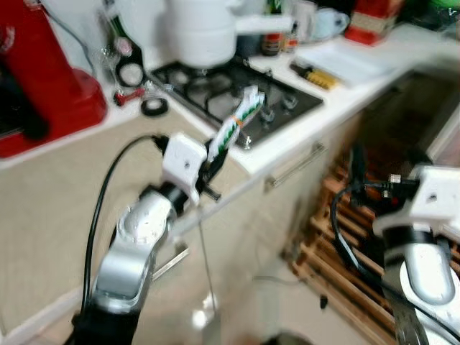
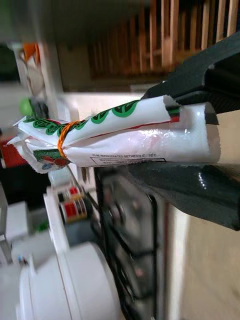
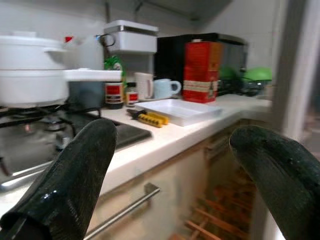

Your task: Restocking fridge

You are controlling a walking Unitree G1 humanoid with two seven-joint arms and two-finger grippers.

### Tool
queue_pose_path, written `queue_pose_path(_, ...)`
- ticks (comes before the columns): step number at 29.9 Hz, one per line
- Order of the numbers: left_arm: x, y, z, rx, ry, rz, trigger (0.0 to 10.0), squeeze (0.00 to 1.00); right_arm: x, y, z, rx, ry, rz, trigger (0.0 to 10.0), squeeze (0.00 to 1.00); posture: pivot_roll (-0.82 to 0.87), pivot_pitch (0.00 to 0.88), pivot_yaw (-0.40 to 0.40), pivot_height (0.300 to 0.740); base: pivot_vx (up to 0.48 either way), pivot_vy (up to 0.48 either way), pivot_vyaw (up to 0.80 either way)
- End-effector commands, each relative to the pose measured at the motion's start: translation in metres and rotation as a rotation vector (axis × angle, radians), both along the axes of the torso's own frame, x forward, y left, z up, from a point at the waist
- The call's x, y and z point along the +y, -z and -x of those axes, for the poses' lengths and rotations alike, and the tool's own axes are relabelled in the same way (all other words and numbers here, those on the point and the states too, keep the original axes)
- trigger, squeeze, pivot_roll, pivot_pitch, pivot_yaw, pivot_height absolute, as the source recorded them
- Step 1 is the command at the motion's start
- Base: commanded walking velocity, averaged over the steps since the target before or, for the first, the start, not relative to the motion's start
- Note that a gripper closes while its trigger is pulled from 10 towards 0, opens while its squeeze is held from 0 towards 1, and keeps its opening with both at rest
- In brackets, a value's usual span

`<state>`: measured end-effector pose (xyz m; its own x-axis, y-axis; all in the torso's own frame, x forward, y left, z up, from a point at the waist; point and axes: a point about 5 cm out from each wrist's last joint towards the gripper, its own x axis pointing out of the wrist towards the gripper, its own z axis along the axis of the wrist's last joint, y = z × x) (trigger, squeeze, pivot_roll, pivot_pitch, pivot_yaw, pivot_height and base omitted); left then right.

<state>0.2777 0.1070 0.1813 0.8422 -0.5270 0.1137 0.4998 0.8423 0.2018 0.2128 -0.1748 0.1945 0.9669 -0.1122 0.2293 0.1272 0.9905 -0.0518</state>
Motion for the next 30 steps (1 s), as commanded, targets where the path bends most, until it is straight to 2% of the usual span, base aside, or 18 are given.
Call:
queue_pose_path(1, 0.0, -0.003, 0.001, -0.003, -0.003, 0.016, 10.0, 0.0, -0.002, 0.002, 0.0, 0.019, 0.008, 0.008, 10.0, 0.0, 0.03, 0.013, 0.054, 0.74, 0.0, 0.0, -0.8)
queue_pose_path(7, 0.011, 0.004, 0.003, 0.013, -0.075, -0.002, 10.0, 0.0, -0.003, 0.013, -0.002, 0.101, 0.017, 0.021, 10.0, 0.0, 0.03, 0.015, 0.034, 0.74, 0.0, 0.0, -0.8)
queue_pose_path(12, 0.022, 0.0, 0.004, 0.024, -0.152, 0.072, 10.0, 0.0, 0.0, 0.02, -0.006, 0.153, -0.007, 0.029, 10.0, 0.0, 0.05, 0.018, 0.003, 0.74, 0.0, 0.0, -0.8)
queue_pose_path(18, 0.029, 0.002, 0.008, 0.038, -0.181, 0.088, 10.0, 0.0, 0.001, 0.023, -0.009, 0.178, -0.012, 0.032, 10.0, 0.0, 0.05, 0.022, -0.004, 0.74, 0.0, 0.0, -0.8)
queue_pose_path(24, 0.031, 0.007, 0.011, 0.05, -0.198, 0.059, 10.0, 0.0, 0.002, 0.024, -0.011, 0.193, -0.013, 0.038, 10.0, 0.0, 0.05, 0.028, -0.01, 0.74, 0.0, 0.0, -0.8)
queue_pose_path(30, 0.03, 0.009, 0.016, 0.069, -0.218, 0.084, 10.0, 0.0, 0.002, 0.024, -0.011, 0.209, -0.022, 0.043, 10.0, 0.0, 0.05, 0.036, -0.036, 0.74, 0.0, 0.0, -0.8)
